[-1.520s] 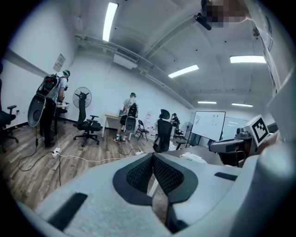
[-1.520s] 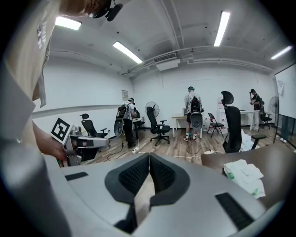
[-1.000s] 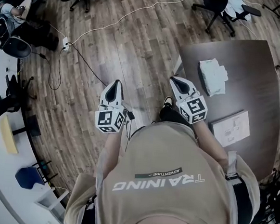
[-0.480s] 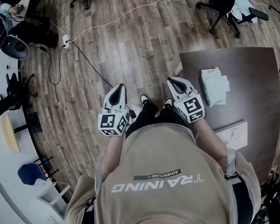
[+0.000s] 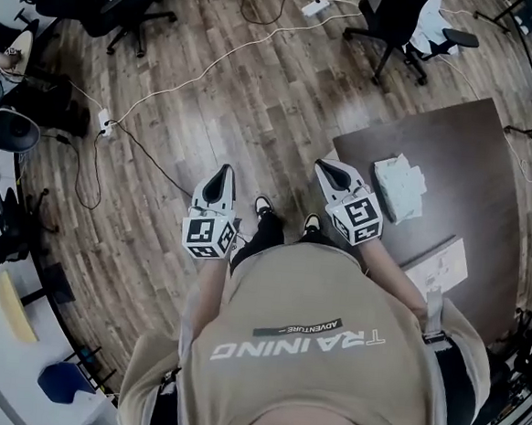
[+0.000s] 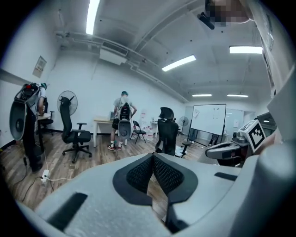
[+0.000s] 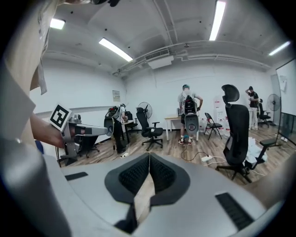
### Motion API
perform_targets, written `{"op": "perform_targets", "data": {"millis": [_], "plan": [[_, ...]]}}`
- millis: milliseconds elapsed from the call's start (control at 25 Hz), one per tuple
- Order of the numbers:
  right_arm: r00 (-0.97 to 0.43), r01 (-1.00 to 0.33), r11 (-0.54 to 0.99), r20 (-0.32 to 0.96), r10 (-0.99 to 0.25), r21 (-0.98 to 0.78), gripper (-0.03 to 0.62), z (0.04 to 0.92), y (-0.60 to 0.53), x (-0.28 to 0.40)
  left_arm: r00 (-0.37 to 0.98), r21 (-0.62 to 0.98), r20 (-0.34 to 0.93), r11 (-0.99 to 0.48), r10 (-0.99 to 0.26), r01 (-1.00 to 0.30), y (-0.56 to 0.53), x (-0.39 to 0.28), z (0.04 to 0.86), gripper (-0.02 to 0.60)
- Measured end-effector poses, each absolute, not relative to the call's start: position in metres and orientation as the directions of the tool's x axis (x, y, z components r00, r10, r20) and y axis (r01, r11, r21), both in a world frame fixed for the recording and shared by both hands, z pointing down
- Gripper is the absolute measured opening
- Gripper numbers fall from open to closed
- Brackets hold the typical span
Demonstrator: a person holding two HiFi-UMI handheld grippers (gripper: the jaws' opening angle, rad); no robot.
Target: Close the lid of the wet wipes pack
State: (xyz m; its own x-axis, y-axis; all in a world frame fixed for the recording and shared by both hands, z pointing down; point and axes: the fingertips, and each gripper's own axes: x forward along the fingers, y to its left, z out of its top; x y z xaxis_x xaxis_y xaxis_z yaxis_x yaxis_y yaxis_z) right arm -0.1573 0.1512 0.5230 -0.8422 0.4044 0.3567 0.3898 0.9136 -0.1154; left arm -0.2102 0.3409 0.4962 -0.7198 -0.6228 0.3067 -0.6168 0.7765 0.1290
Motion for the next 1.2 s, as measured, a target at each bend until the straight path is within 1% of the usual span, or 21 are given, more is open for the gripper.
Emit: {"op": "perform_targets", "data": {"millis": [120, 280, 480, 640, 800, 960, 1200], "plan": [[-0.880, 0.351, 0.934, 0.320, 0.352, -0.063, 0.015, 0.499, 0.155, -0.188, -0.704, 0.094, 0.251, 0.741, -0.664, -0.665, 0.346, -0.256, 0.473, 0.011], [-0.909, 0.278, 0.959, 0.309, 0.281, -0.055, 0.015, 0.491, 0.165, -0.208, -0.665, 0.064, 0.215, 0.690, -0.715, -0.721, 0.351, -0.286, 0.462, 0.011], [-0.937, 0.153, 0.987, 0.309, 0.163, -0.056, 0.015, 0.493, 0.163, -0.218, -0.549, 0.131, 0.253, 0.590, -0.797, -0.796, 0.340, -0.297, 0.488, 0.011], [-0.941, 0.048, 0.997, 0.332, 0.068, -0.068, 0.015, 0.506, 0.151, -0.207, -0.474, 0.141, 0.265, 0.520, -0.840, -0.843, 0.329, -0.306, 0.502, 0.011], [-0.928, -0.002, 0.997, 0.372, 0.025, -0.074, 0.015, 0.519, 0.143, -0.188, -0.457, 0.150, 0.257, 0.503, -0.851, -0.851, 0.318, -0.315, 0.506, 0.011], [-0.933, -0.044, 0.996, 0.360, -0.012, -0.081, 0.015, 0.513, 0.125, -0.190, -0.443, 0.174, 0.265, 0.495, -0.856, -0.851, 0.300, -0.326, 0.506, 0.011], [-0.933, -0.067, 0.992, 0.359, -0.025, -0.105, 0.015, 0.524, 0.087, -0.198, -0.384, 0.147, 0.278, 0.434, -0.880, -0.889, 0.246, -0.327, 0.491, 0.011]]}}
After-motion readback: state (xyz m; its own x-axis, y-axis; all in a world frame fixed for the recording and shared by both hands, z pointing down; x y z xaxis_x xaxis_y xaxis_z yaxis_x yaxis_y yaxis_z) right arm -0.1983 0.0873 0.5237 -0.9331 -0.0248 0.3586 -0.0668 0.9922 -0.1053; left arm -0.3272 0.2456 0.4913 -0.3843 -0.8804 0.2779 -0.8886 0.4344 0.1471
